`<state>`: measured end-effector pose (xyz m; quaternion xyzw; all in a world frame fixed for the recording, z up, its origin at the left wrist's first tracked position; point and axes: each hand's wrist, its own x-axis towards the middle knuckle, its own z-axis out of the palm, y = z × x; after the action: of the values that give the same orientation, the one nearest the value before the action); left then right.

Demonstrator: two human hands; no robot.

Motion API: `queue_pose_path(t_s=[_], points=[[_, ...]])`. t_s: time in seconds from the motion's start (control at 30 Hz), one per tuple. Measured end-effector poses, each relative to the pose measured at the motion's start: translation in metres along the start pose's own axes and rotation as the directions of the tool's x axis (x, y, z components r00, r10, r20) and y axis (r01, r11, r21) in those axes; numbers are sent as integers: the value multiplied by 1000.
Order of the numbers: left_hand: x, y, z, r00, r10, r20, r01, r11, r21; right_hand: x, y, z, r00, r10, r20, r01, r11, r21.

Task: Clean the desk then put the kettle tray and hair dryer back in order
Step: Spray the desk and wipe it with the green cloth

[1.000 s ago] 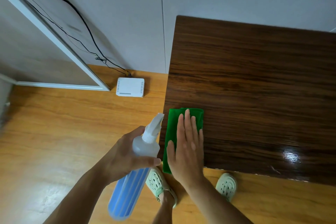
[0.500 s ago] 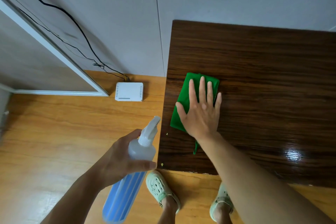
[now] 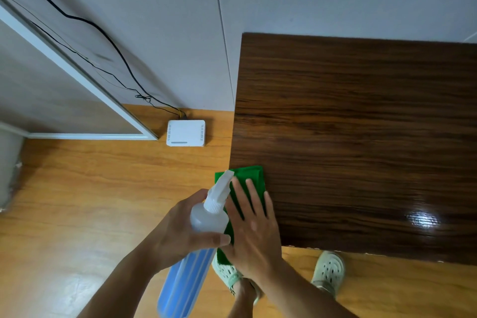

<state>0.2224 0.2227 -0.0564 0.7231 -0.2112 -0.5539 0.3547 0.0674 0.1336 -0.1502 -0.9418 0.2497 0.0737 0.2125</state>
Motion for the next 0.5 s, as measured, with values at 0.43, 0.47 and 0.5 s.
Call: queue_pose_path(t_s=[0.43,0.47,0.5], points=[[4,-9,-6,1000,-6,-17,7,994,105,7,85,-44,982,181,-49,-187,962,-199],[5,-9,-8,1000,-2,-10,3,994,107,15,99,-52,975,213,-59,-221,951,-215],[5,-8,-9,1000,7,-5,-7,994,109,23,110,-59,965,252,-75,-262,940,-220]])
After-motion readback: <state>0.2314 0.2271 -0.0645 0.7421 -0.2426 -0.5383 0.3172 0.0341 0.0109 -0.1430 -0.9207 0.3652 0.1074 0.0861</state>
